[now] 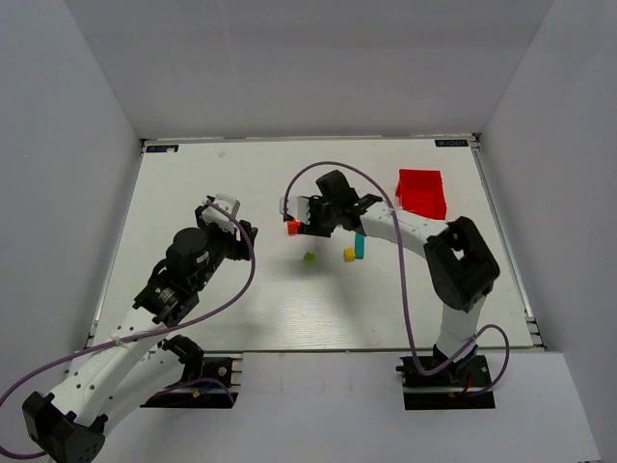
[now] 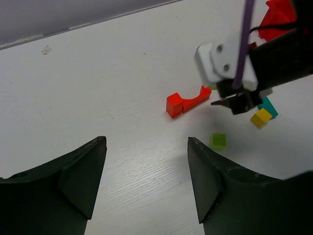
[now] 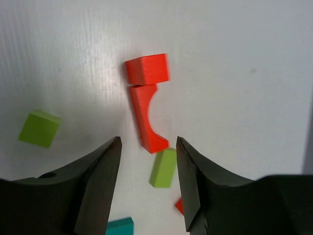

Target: Build the wood block tower

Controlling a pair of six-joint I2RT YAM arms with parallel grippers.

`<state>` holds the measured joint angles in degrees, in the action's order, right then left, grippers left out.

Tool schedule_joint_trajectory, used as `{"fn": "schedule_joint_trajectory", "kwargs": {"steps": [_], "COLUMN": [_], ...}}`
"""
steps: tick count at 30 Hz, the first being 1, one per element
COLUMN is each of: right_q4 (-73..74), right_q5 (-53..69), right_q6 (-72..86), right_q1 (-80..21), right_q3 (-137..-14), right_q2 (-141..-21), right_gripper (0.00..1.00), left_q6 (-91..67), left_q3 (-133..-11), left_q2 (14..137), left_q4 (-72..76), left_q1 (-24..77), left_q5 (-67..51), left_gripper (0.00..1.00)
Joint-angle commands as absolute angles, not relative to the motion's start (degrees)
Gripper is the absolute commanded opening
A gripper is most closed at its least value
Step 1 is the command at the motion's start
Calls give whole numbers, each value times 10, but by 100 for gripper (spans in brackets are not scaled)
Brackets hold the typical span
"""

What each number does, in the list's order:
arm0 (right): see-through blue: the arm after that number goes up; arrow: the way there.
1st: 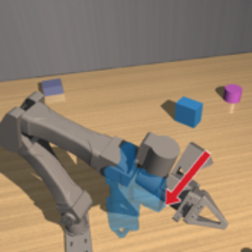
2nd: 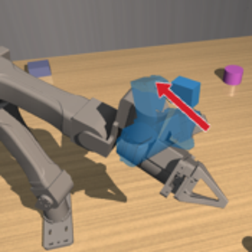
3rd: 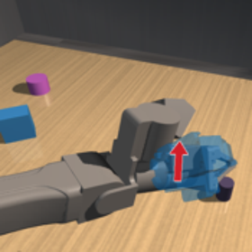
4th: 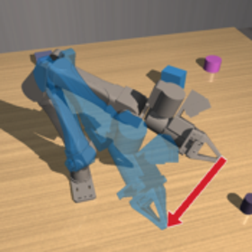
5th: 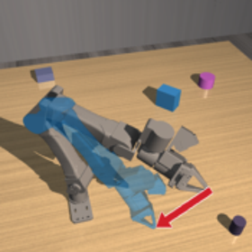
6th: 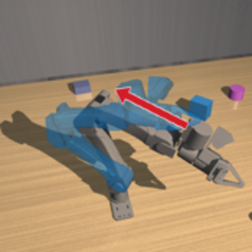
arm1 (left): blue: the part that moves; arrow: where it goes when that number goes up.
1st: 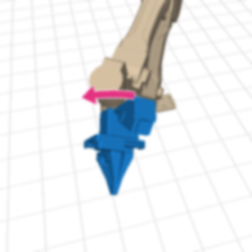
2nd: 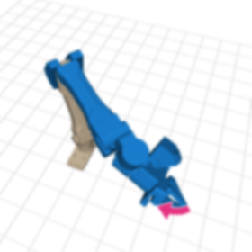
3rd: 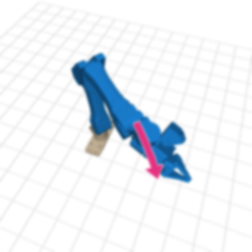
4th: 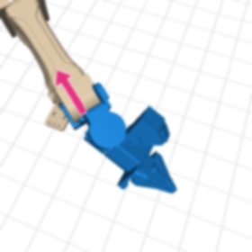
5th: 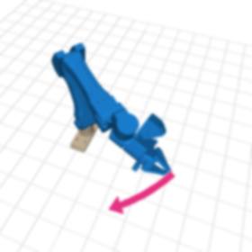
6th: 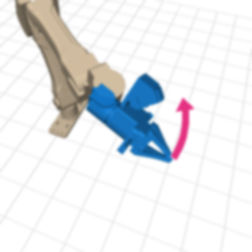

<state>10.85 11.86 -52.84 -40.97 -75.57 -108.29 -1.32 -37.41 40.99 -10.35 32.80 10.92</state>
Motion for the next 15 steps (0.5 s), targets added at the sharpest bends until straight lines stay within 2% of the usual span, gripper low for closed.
{"fn": "schedule_joint_trajectory", "kwargs": {"steps": [1, 2, 3, 4, 5, 6, 11, 15], "right_q4": [93, 92, 88, 80, 77, 76, 127, 178], "right_q5": [130, 126, 122, 115, 112, 116, 147, 178], "right_q6": [-504, -498, -492, -469, -460, -441, -411, -388], "right_q1": [-394, -389, -382, -379, -354, -356, -320, -301], "right_q3": [-748, -748, -744, -741, -740, -740, -763, -830], "right_q2": [-991, -985, -981, -977, -973, -975, -1026, -1078], "right_gripper": [55, 55, 45, 29, 8, 0, 0, 0], "left_q6": [-11, -11, -11, -11, -11, -11, -11, -11], "left_q3": [-376, -376, -376, -376, -376, -376, -376, -376], "left_q2": [407, 407, 407, 412, 412, 412, 412, 412], "left_q4": [-107, -107, -107, -107, -107, -107, -107, -107], "left_q1": [326, 326, 326, 326, 326, 326, 326, 326], "left_q5": [100, 100, 100, 100, 100, 100, 100, 100], "left_gripper": [77, 77, 77, 77, 77, 77, 77, 77]}}
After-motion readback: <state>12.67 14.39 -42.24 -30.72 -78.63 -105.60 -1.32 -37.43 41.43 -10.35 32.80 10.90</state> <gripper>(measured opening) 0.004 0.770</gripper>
